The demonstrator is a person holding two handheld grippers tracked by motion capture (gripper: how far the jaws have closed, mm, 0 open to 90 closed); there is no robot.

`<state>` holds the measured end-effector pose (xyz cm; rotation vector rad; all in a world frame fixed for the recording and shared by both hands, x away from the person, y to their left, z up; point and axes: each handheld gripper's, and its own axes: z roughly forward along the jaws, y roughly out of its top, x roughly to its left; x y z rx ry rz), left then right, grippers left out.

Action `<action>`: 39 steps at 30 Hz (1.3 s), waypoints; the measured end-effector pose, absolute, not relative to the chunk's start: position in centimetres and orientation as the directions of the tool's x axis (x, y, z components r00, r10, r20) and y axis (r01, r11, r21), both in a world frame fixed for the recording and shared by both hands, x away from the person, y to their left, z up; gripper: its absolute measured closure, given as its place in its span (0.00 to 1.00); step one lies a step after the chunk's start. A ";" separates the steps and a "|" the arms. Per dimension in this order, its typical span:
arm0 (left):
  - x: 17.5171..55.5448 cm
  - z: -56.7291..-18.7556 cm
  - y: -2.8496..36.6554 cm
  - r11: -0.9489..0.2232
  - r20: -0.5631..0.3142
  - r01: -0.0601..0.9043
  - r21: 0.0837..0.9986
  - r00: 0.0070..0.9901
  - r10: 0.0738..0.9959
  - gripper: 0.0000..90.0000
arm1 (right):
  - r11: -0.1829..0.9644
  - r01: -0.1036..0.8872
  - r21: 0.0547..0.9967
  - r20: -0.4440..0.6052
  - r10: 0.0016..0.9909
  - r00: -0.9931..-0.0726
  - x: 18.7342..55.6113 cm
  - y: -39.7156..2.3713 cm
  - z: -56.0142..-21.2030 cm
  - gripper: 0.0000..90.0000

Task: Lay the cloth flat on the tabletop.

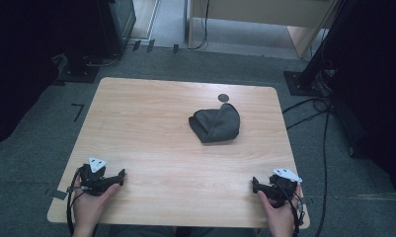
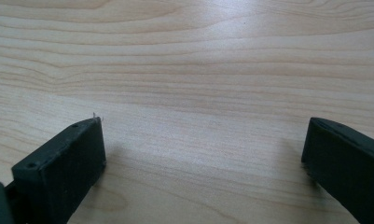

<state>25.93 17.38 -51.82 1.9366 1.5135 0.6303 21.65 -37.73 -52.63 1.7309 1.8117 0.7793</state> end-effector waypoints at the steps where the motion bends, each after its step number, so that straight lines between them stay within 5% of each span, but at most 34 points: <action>1: 25.9 -51.8 17.4 -0.174 0.007 0.689 0.704 0.239 0.971 0.10 | 0.022 0.704 0.710 0.025 0.998 -0.056 21.6 -37.7 -52.6 0.00; 4: 26.0 -51.8 17.4 -0.175 0.007 0.689 0.703 0.239 0.971 0.10 | 0.023 0.705 0.709 0.028 0.998 -0.061 21.7 -37.6 -52.6 0.00; 6: 25.9 -51.8 17.4 -0.174 0.007 0.689 0.703 0.238 0.971 0.10 | 0.027 0.696 0.717 0.029 0.997 -0.069 21.3 -37.7 -52.5 0.14; 8: 25.9 -51.8 17.4 -0.174 0.007 0.689 0.704 0.238 0.971 0.10 | 0.015 0.696 0.718 0.034 0.998 -0.057 21.0 -37.6 -52.2 0.17; 19: 25.7 -51.8 17.4 -0.190 0.009 0.681 0.707 0.260 0.966 0.12 | 0.045 0.656 0.754 0.038 0.993 -0.112 22.2 -35.1 -49.3 0.16; 39: 25.7 -51.8 17.4 -0.193 0.010 0.680 0.708 0.263 0.965 0.14 | 0.087 0.615 0.784 0.045 0.980 -0.196 29.9 -28.6 -45.7 0.16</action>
